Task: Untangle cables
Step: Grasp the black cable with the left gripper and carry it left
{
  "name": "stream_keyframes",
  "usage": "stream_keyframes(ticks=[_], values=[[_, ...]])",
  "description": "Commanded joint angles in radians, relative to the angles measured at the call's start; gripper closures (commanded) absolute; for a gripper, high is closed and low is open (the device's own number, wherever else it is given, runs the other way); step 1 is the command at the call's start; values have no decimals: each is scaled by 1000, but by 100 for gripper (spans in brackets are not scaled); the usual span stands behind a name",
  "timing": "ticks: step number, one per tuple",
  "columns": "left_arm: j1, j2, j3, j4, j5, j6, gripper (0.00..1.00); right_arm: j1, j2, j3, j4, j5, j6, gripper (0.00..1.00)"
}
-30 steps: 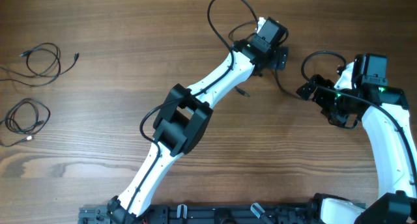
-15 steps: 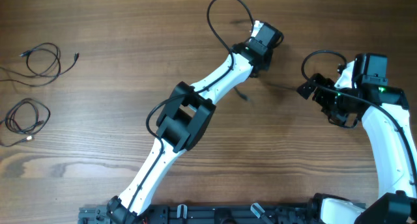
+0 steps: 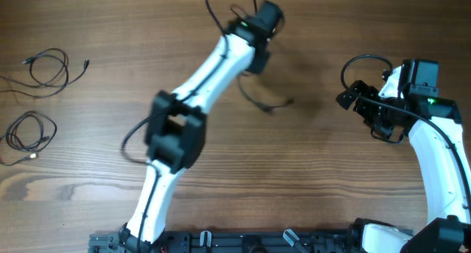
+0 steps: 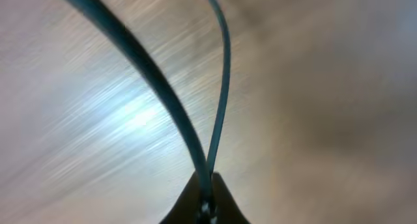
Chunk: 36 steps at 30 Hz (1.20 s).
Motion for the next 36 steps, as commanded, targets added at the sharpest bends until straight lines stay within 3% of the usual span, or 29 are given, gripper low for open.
stream_keyframes(ticks=[1,2,5,12,19,23,26,29,34,35,36], values=[[57,-137,4,-95,-240,304,96,-1,-18,14,2,10,-18,0],[89,-150,4,-115,-304,304,96,-1,-18,14,2,10,-18,1],[174,-160,4,-173,-296,323,96,-1,-18,14,2,10,-18,0],[447,-159,4,-170,-112,330,96,-1,-18,14,2,10,-18,0],[704,-141,4,11,282,330,96,-1,-18,14,2,10,-18,0],[764,-95,4,58,322,338,96,-1,-18,14,2,10,-18,0],[772,-26,4,50,322,490,96,-1,-18,14,2,10,-18,0],[765,32,4,50,320,551,96,-1,-18,14,2,10,-18,0],[760,80,4,35,211,565,96,-1,-18,14,2,10,-18,0],[762,80,4,24,175,565,94,-1,-18,14,2,10,-18,0],[762,76,4,12,95,554,67,-1,-18,14,2,10,-18,1]])
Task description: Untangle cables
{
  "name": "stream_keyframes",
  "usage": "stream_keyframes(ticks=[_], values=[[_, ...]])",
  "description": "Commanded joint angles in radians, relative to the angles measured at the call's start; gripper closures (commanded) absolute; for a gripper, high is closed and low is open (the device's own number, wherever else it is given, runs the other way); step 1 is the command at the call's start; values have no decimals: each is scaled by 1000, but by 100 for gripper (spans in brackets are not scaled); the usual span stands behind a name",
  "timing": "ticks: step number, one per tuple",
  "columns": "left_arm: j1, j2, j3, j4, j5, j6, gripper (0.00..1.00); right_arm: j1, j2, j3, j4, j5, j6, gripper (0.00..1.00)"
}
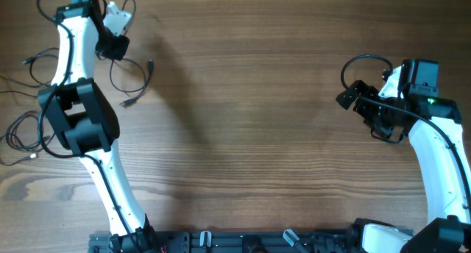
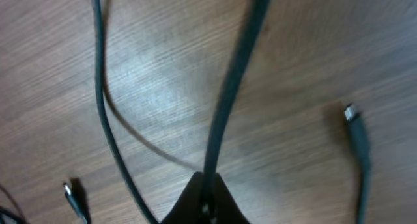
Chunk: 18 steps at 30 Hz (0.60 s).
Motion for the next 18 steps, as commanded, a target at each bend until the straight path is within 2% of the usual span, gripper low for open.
stream_keyframes(ticks=[1,4,6,7,8,11,13,18], values=[[0,-5,3,-19,-233,-6,64,-1,-18,14,3,10,-18,0],[-7,-58,3,40,-406,-105,64,-1,-18,14,3,10,-18,0],[-13,-102,3,74,-396,-142,60,-1,-18,14,3,10,-18,0],[-24,-147,3,97,-365,-177,45,-1,-18,14,3,10,-18,0],[-33,-174,3,111,-352,-209,0,-1,-18,14,3,10,-18,0],[-76,-282,3,139,-328,-382,0,-1,-18,14,3,10,-18,0],[-103,-346,3,108,-243,-475,0,-1,-18,14,3,10,-18,0],[-163,-500,3,-58,225,-493,0,-1,-18,14,3,10,-18,0]])
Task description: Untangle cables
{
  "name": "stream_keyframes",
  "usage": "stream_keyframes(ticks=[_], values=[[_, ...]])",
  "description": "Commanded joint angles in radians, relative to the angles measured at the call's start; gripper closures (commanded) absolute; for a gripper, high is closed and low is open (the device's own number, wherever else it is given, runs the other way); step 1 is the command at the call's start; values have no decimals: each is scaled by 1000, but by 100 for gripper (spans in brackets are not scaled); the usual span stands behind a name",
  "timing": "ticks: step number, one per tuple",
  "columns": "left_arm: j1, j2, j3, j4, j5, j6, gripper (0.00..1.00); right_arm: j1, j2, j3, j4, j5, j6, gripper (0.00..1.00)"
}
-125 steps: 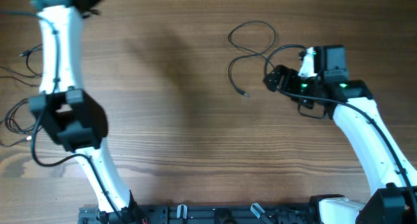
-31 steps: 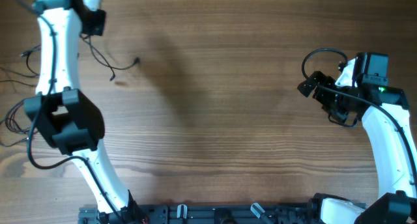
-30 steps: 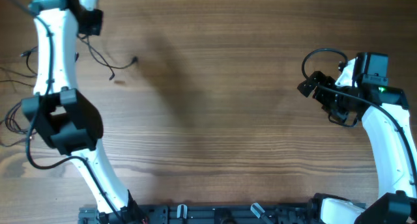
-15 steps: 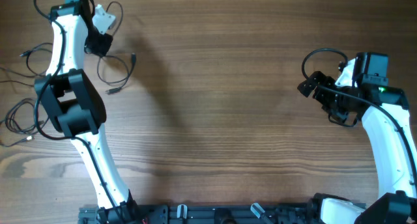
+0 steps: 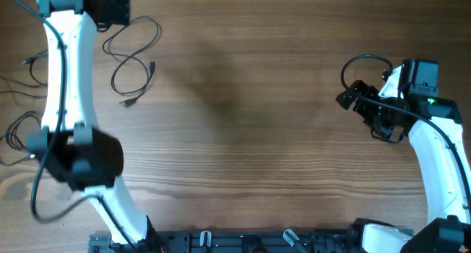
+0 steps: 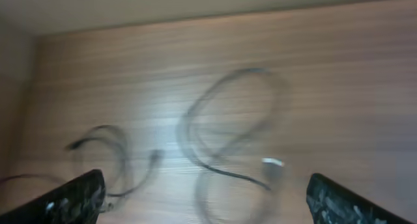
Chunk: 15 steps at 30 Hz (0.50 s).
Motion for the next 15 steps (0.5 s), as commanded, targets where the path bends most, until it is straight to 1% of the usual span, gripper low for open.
stream_keyframes(ticks=[1,3,6,7,12,15], values=[[-29,-96,8,-76,402,-64,0,-1,-18,14,3,10,-18,0],[-43,-121,8,-109,437,-37,0,-1,-18,14,3,10,-19,0],[-65,-145,8,-190,435,-11,0,-1,-18,14,3,10,-18,0],[-71,-159,8,-230,436,-12,0,-1,-18,14,3,10,-18,0],[-116,-240,8,-302,435,-6,0,-1,-18,14,3,10,-18,0],[-171,-315,-2,-379,432,85,0,-1,-18,14,3,10,-18,0]])
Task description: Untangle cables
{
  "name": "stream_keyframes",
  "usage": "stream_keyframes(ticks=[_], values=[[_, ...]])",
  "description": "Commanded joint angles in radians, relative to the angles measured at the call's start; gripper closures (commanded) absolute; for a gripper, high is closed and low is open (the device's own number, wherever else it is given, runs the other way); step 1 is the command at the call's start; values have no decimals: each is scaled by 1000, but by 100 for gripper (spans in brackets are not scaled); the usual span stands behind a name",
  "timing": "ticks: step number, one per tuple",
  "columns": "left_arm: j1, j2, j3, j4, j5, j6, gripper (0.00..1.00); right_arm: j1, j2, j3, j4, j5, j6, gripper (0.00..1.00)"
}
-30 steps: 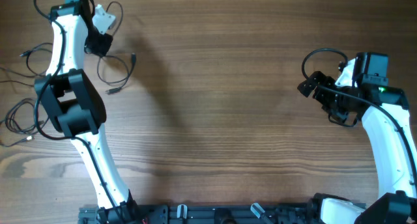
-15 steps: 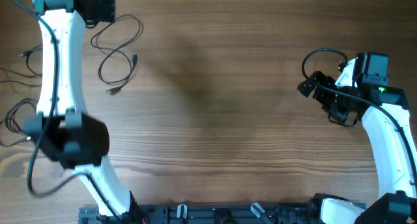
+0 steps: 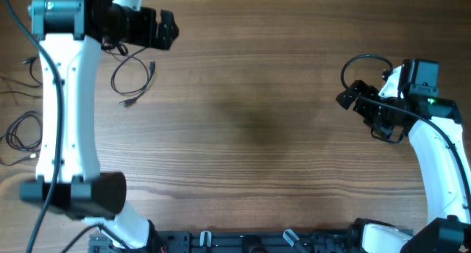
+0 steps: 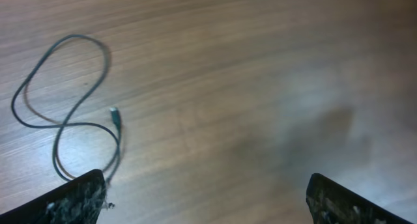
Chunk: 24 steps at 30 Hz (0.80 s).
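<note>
A thin black cable [image 3: 134, 68] lies loose in a figure-eight on the wooden table at the far left. The left wrist view shows the same cable [image 4: 65, 113] with one plug end [image 4: 115, 116] free. My left gripper [image 3: 169, 29] hangs just right of it at the table's far edge. It is open, and its fingertips [image 4: 75, 199] stand wide apart around bare wood [image 4: 208, 204]. My right gripper [image 3: 358, 115] rests at the right side, its jaws apparently apart and holding nothing.
Two more black cables lie at the left edge: one [image 3: 33, 68] partly behind the left arm, and a small coil [image 3: 22, 132] nearer the front. A black loop [image 3: 364, 62] rises from the right arm itself.
My left gripper, open then and now, has moved right from over the figure-eight cable to beside it. The cable lies where it was. The right arm has not moved.
My left gripper was shut on the cable at the far middle of the table. Then it held it at the far left beside the other two cables. Then it was open with the cable lying on the wood. Now it hangs further right.
</note>
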Motion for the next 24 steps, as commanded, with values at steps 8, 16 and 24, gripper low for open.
stream_keyframes(ticks=[8,16,24], values=[[-85,-596,-637,227,18,32,0,-1,-18,14,0,10,-18,0],[-85,-1207,-1337,676,27,-391,0,-1,-18,14,0,10,-18,0],[-85,-1463,-1473,537,-29,-468,0,-1,-18,14,0,10,-18,0]])
